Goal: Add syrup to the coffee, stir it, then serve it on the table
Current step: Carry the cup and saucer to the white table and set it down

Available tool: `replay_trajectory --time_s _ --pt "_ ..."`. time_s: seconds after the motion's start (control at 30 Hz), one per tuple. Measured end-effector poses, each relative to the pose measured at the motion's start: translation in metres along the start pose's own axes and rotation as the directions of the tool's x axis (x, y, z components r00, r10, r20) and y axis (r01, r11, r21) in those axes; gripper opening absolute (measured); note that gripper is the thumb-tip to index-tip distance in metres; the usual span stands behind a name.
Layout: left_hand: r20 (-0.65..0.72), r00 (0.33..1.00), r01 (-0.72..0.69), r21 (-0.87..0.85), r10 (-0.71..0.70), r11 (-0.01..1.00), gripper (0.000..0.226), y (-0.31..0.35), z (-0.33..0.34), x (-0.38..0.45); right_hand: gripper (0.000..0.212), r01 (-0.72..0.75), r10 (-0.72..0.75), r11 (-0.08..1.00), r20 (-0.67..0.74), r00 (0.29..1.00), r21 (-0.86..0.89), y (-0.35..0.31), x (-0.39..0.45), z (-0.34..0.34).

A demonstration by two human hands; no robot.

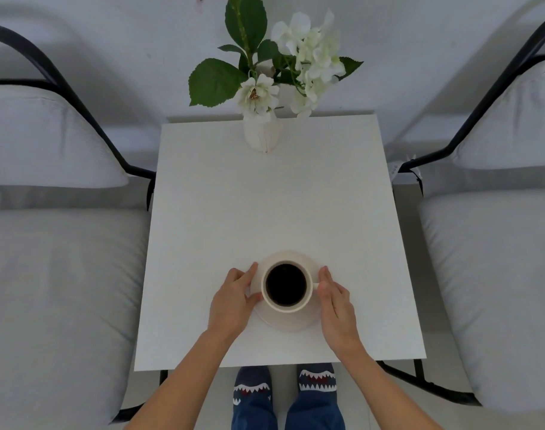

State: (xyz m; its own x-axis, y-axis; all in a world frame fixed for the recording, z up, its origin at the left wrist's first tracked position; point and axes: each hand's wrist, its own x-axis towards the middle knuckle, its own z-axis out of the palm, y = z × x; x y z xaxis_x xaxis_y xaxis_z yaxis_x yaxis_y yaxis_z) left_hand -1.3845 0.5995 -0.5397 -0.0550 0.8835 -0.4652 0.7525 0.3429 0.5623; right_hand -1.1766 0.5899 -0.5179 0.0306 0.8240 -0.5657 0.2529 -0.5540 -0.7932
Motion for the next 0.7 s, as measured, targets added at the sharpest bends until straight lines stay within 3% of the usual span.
replay_trajectory --time_s 0.47,0.7 --pt "-0.017 1.0 -0.01 -0.099 0.008 0.995 0.068 -0.0074 0.0018 -0.0039 0.049 0.018 -0.017 0.999 0.019 1.0 -0.036 0.0015 0.0041 -0.0038" --pt "-0.013 1.0 0.003 -0.109 -0.004 0.994 0.069 -0.0059 0.0013 -0.0036 0.022 0.109 -0.109 0.99 0.01 0.994 -0.095 -0.0044 0.0009 -0.0065"
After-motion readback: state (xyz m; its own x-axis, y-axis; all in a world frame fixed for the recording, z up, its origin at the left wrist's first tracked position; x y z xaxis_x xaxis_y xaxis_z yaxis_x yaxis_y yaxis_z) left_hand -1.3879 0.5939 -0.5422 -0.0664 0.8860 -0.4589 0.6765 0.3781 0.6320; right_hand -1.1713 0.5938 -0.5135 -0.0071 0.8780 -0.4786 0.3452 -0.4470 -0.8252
